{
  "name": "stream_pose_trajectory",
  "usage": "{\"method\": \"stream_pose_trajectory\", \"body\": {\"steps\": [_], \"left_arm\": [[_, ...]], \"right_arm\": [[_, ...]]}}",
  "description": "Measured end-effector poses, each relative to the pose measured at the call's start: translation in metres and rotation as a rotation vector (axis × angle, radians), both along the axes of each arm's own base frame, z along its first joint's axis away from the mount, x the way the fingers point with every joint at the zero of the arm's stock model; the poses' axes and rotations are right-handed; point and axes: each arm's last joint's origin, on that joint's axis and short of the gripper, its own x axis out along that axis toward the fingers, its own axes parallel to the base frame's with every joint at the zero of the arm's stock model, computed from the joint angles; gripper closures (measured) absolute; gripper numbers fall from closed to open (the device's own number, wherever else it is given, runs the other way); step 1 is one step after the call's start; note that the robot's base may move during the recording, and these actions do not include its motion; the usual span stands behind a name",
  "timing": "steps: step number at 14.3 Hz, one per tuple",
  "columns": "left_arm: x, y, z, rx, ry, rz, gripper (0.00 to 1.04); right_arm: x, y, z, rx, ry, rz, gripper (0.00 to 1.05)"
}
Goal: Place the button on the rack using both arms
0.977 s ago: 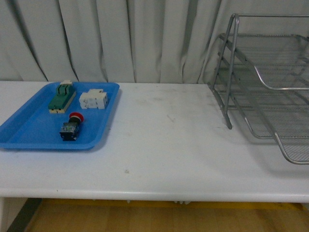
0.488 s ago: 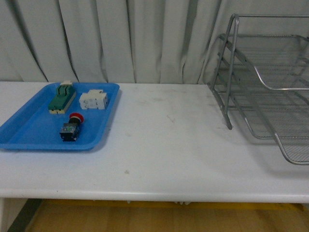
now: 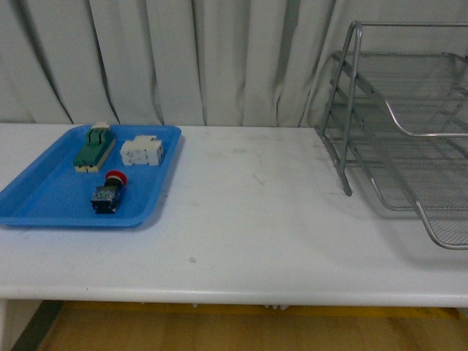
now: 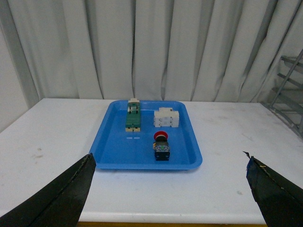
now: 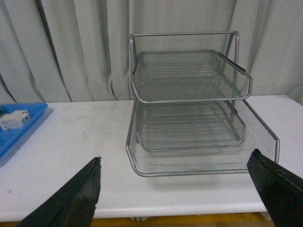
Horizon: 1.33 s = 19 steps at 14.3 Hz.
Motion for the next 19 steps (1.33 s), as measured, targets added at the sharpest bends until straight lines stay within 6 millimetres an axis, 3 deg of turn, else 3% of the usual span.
{"method": "stream_pose_trajectory", "body": {"steps": [1,2,3,4,5,7,8,10,12,15,19], "left_arm": [[0.000,0.000,0.000,0.000,0.000,0.000,0.07],[-0.001,0.000,-0.002,-0.035,0.119,0.012,0.07],[0.007,0.001,0.006,-0.141,0.370,0.053,0.07],[0.023,0.006,0.017,-0.217,0.377,0.080,0.07],[0.042,0.010,0.027,-0.253,0.350,0.084,0.07],[0.108,0.012,0.042,-0.249,0.315,0.051,0.07],[0.145,0.007,0.040,-0.237,0.344,0.022,0.07],[0.216,-0.009,0.011,-0.195,0.523,-0.032,0.07],[0.269,-0.018,-0.021,-0.148,0.670,-0.018,0.07],[0.321,-0.019,-0.038,-0.100,0.744,0.000,0.07],[0.353,-0.027,-0.051,0.011,0.790,0.011,0.07]], "right_arm": [[0.000,0.000,0.000,0.000,0.000,0.000,0.05],[0.000,0.000,0.000,0.000,0.000,0.000,0.07],[0.000,0.000,0.000,-0.001,0.000,0.000,0.06],[0.000,0.000,0.000,-0.001,-0.001,0.000,0.06],[0.000,0.000,0.000,-0.001,0.001,0.000,0.06],[0.000,0.000,0.000,-0.001,0.000,0.000,0.06],[0.000,0.000,0.000,-0.001,0.000,0.000,0.06],[0.000,0.000,0.000,-0.001,0.000,0.000,0.06],[0.000,0.000,0.000,-0.001,0.000,0.000,0.06],[0.000,0.000,0.000,-0.001,0.000,0.000,0.06],[0.000,0.000,0.000,-0.001,0.000,0.000,0.06]]}}
